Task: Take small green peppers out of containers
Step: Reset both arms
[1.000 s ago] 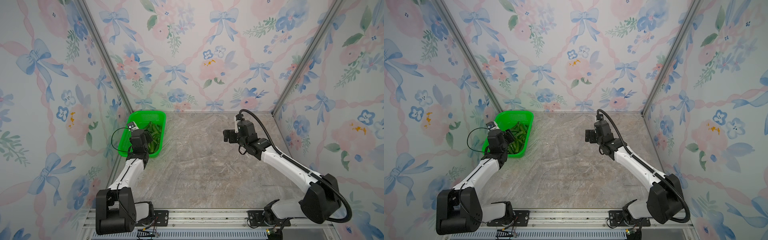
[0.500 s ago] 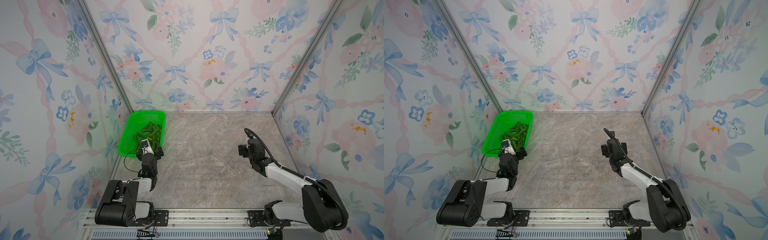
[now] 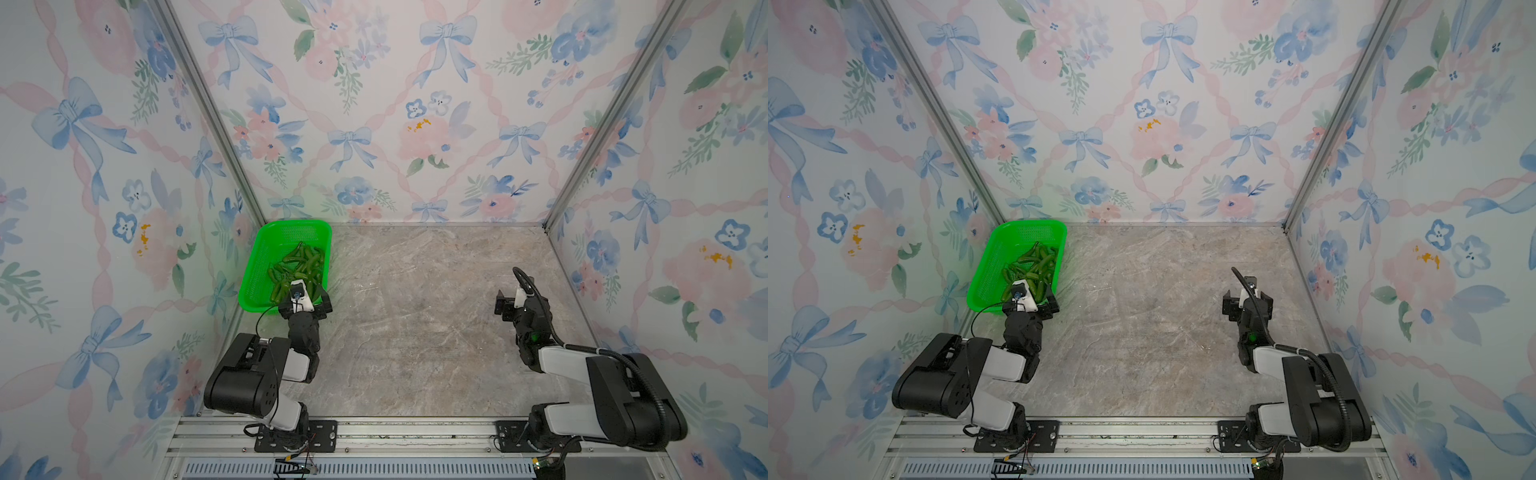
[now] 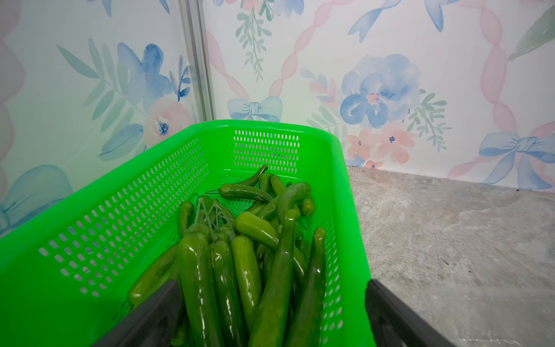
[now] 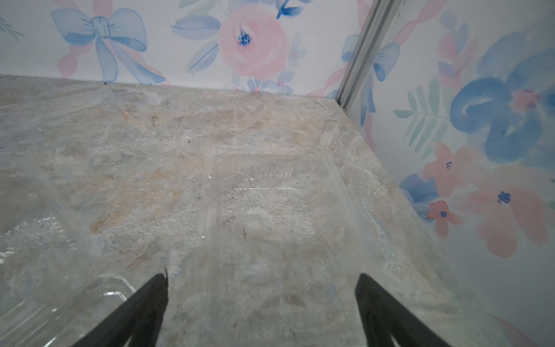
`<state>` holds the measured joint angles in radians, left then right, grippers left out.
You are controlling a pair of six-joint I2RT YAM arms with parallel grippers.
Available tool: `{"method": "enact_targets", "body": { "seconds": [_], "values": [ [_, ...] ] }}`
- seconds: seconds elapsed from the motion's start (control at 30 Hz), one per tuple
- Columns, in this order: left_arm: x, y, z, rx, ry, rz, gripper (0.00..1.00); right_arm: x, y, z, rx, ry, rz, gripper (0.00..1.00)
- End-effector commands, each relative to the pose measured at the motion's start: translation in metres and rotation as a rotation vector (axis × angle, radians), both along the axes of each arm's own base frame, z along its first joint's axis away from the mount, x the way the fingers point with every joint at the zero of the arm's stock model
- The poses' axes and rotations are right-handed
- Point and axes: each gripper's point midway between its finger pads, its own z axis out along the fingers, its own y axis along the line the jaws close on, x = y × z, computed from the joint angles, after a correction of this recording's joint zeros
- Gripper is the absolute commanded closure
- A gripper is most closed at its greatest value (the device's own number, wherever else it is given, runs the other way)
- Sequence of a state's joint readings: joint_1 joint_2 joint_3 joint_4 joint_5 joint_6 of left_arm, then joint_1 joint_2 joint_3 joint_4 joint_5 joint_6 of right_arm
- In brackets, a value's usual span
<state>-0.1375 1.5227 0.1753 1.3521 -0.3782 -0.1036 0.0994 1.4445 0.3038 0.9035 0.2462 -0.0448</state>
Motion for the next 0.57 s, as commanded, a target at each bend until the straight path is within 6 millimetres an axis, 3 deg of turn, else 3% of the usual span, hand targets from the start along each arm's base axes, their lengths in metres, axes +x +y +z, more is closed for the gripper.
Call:
{"method": "enact_targets", "body": {
  "seconds": [0.0,0.1,0.53],
  "values": [
    [0.000,-0.002,-0.004,0.021,0.013,-0.006,0.02,0.010,0.012,0.006,0.016,-0.116,0.037,0.03],
    [0.002,-0.002,-0.005,0.024,0.016,-0.007,0.02,0.016,0.007,0.000,0.009,-0.026,-0.002,0.03],
    [0.001,-0.002,-0.004,0.022,0.013,-0.008,0.02,0.022,0.004,-0.003,0.047,-0.003,0.018,0.03]
  ]
}}
